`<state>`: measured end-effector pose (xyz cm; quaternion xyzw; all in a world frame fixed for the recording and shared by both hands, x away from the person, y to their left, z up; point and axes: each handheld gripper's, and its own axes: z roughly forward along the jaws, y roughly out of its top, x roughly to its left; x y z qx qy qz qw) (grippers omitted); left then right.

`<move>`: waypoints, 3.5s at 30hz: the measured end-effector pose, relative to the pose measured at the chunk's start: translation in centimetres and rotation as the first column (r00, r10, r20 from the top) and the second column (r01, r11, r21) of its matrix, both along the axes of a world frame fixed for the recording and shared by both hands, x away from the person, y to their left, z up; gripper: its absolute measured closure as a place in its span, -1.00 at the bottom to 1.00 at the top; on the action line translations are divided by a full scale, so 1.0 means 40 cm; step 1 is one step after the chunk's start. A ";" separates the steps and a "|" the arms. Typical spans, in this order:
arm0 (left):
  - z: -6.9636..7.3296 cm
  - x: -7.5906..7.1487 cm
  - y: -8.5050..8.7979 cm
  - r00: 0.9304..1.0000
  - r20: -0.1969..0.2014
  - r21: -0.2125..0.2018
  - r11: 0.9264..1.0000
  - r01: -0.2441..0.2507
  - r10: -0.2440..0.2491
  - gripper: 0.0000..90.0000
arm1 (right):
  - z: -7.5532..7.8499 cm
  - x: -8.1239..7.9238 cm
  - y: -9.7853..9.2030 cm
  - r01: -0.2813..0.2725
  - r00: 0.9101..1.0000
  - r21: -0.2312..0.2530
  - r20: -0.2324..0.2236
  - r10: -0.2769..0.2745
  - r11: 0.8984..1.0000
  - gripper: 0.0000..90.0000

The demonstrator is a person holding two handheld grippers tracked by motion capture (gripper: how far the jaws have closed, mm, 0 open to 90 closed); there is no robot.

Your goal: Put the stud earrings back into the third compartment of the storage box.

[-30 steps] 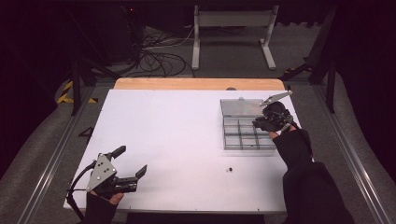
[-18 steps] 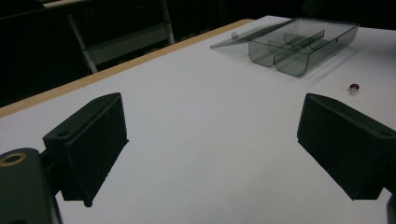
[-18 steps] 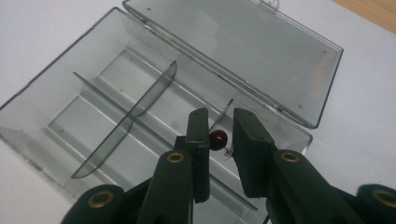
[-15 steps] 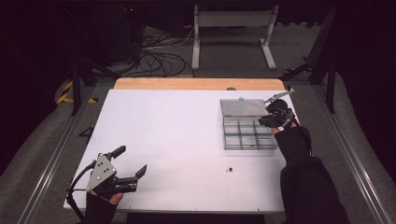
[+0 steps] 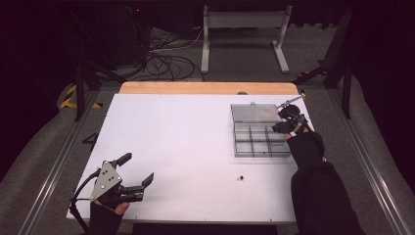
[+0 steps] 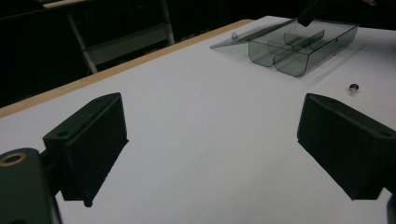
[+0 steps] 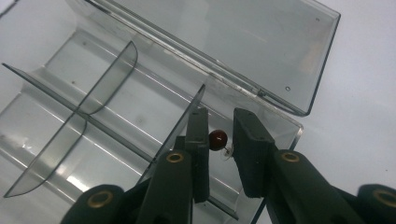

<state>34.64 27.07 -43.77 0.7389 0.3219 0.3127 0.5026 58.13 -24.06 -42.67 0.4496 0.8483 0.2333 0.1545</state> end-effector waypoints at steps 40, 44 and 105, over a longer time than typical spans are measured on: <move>0.001 -0.001 -0.001 1.000 0.000 -0.002 1.000 -0.002 0.002 -0.80 | 0.126 -0.203 0.101 -0.229 0.962 0.087 0.169 0.212 0.970 -0.17; 0.000 0.000 -0.002 1.000 0.000 -0.003 1.000 -0.001 0.001 -0.80 | 0.129 -0.236 0.121 -0.277 0.950 0.104 0.181 0.256 0.955 -0.18; 0.000 0.000 -0.002 1.000 -0.003 0.000 1.000 -0.002 0.002 -0.80 | -0.080 -0.319 0.295 -0.550 0.831 -0.056 -0.134 0.539 0.833 0.40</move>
